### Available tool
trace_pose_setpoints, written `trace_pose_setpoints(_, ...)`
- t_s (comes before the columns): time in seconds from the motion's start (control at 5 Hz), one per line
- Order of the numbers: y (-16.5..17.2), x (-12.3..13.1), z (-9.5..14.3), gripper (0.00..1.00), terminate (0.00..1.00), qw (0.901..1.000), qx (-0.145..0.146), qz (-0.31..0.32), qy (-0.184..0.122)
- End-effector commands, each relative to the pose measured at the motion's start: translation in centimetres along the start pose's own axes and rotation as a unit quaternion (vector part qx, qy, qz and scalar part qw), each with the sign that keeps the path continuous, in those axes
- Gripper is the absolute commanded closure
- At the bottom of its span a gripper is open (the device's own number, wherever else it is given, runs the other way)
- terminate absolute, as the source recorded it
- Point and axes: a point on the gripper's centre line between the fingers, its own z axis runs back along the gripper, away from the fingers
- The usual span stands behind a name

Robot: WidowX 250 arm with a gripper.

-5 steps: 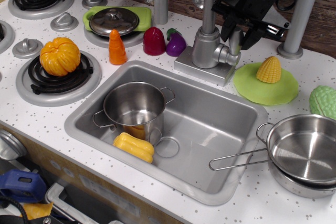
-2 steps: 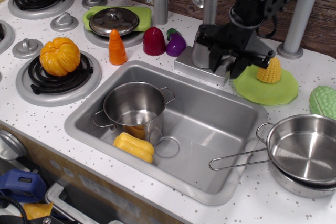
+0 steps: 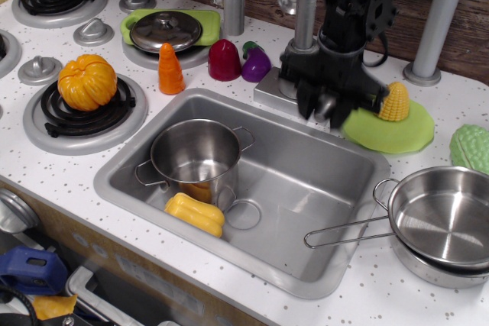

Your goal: Turn lever vertical to front

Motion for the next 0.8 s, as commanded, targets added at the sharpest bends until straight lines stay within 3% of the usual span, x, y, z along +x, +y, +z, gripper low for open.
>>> trace_pose_setpoints(0.0,0.1,1.5,3.9,0.0,0.0,0.9998,-0.007,-0.015,-0.009)
trace_pose_setpoints(0.4,0.2,1.0,6.3,0.0,0.0,0.9995,0.01,-0.018,0.025)
trace_pose_setpoints(0.6,0.4,0.7,6.4,0.0,1.0,0.9994,0.022,-0.018,0.02)
